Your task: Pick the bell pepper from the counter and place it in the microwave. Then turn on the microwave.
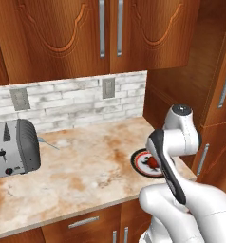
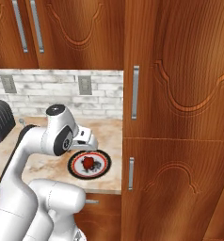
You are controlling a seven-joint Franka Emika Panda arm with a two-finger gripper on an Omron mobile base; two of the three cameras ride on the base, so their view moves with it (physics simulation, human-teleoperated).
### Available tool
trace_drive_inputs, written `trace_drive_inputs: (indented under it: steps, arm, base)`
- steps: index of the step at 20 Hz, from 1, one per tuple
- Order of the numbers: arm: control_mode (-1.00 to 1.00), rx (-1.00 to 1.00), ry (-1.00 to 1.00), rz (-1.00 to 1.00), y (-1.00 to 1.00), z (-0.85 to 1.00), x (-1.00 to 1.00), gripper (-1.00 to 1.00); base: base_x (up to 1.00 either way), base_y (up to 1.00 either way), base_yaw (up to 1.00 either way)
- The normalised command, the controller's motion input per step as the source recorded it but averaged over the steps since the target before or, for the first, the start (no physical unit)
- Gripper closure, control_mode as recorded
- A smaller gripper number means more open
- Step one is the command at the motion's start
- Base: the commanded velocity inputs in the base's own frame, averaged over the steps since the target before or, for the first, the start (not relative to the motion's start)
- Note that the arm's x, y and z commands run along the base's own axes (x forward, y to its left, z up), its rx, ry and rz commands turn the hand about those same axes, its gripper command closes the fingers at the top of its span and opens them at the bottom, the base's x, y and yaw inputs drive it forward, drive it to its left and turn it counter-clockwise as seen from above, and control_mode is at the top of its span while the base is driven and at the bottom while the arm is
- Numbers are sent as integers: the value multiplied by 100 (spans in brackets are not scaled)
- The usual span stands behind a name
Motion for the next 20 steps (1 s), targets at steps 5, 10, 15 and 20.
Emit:
trace_drive_inputs:
  steps: [5,10,15,20]
  arm:
    - [-100,0,1,0,0,-27,17,-100]
    - [-100,0,0,0,0,-27,14,-100]
    - [-100,0,0,0,0,-22,13,-100]
    - [-100,0,0,1,0,-23,8,-100]
  base:
    - [0,0,0]
    - [0,0,0]
    - [0,0,0]
    - [0,0,0]
